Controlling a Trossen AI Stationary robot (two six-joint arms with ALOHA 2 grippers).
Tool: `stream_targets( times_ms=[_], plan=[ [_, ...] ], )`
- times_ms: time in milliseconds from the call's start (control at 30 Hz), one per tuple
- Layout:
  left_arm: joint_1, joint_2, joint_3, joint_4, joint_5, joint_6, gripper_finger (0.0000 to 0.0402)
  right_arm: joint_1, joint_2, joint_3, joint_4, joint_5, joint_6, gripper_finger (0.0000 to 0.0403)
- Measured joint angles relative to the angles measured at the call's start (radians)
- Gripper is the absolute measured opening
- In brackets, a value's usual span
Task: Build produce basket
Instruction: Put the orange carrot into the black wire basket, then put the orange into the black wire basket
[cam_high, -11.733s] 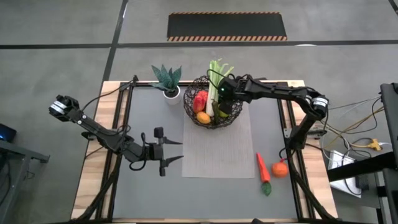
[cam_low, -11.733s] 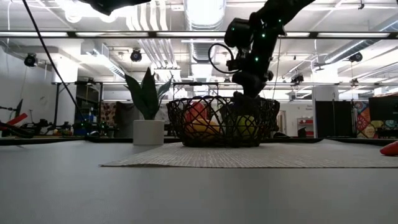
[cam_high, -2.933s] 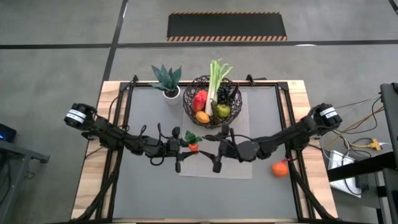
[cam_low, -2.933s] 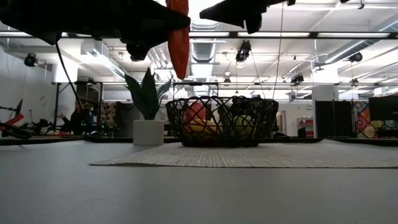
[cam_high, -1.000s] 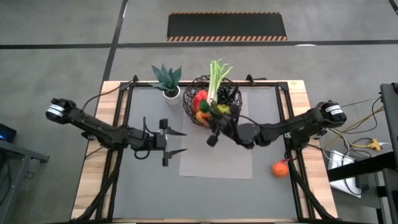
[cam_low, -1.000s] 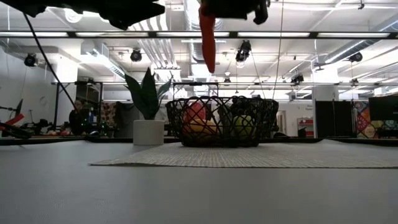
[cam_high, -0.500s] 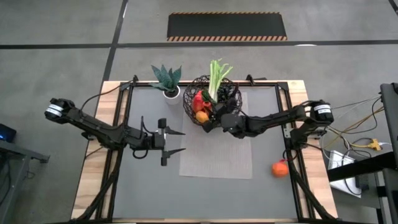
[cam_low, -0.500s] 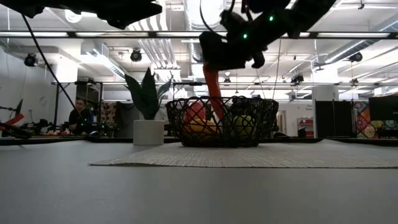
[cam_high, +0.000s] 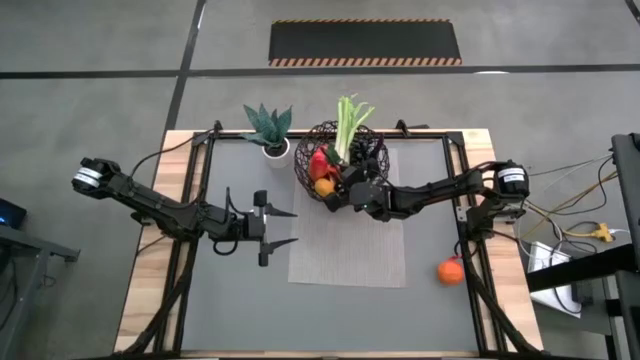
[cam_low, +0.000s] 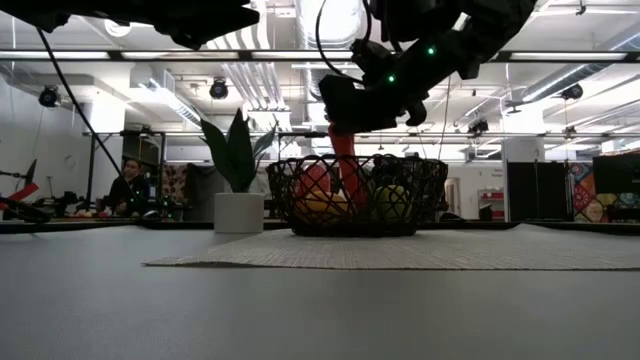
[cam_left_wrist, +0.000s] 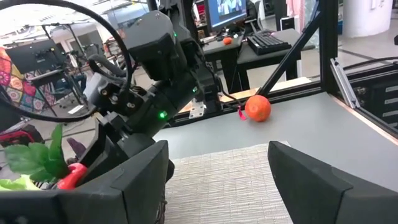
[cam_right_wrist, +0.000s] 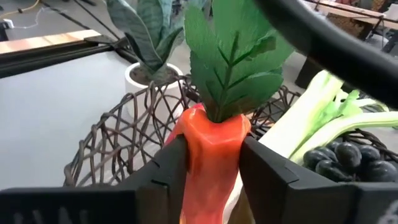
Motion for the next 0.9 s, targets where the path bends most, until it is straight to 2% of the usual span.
stream_targets(
  times_ms=[267,433,733,900],
  plan=[
    [0.000,0.000,-0.001,0.003,0.000,-0.003,0.0258,0.000,-0.001,0.000,0.000,-0.002,-0.002,0.0214],
    [0.000,0.000,-0.007,0.005,0.000,-0.005,0.0258,0.001,-0.020,0.000,-0.006,-0.004,-0.014,0.0256],
    [0.000,0.000,-0.014,0.025,0.000,-0.021,0.0258,0.009,-0.131,0.000,-0.118,-0.026,-0.002,0.0274],
    [-0.002,0.000,-0.014,0.026,0.000,-0.127,0.0258,0.070,-0.264,0.000,-0.283,-0.187,0.063,0.0268]
  ],
)
